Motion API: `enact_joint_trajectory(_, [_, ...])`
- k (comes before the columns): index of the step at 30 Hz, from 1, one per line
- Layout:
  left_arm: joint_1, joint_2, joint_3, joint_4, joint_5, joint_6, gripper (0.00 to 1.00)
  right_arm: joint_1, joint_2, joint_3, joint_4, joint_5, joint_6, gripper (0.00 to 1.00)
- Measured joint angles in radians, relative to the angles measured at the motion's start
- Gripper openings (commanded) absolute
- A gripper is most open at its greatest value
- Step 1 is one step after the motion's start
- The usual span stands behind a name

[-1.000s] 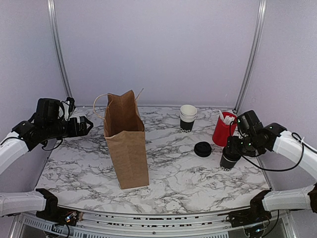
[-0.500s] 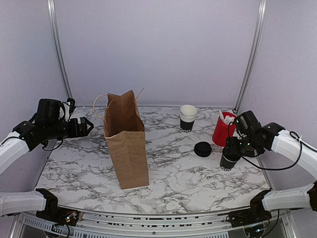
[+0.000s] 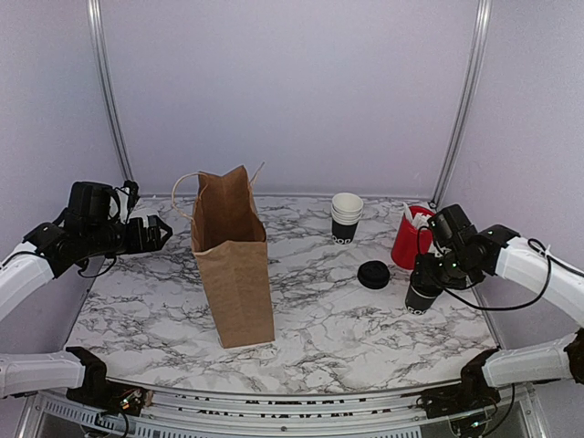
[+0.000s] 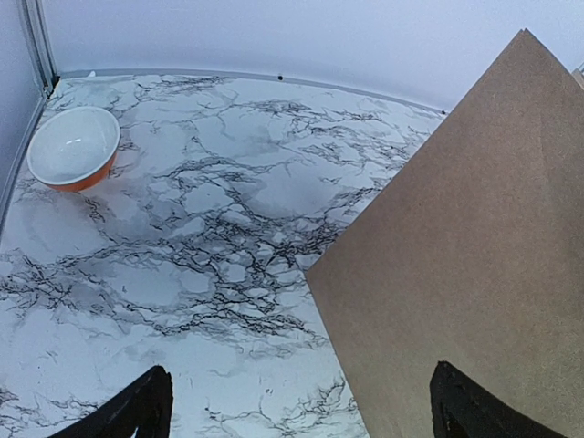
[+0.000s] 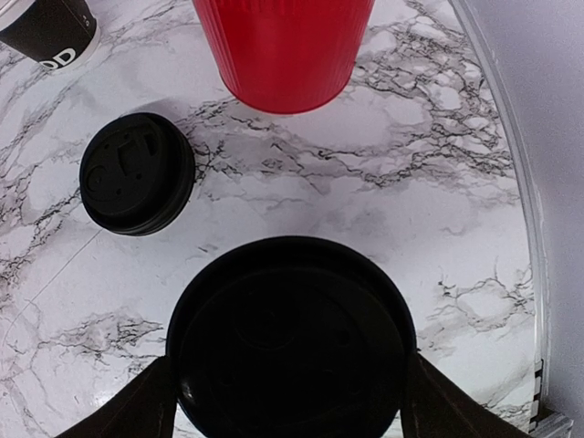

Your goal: Pack the takeout coffee

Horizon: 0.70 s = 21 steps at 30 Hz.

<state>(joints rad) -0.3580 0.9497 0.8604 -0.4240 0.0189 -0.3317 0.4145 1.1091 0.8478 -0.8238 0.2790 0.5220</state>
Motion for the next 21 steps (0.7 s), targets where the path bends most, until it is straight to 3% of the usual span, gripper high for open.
enact_joint_trajectory(21, [0.001,0.0,0.0,0.0,0.007,0.0,0.99,-0.001,0.021,0.0,0.022,0.008,-0.018,0.69])
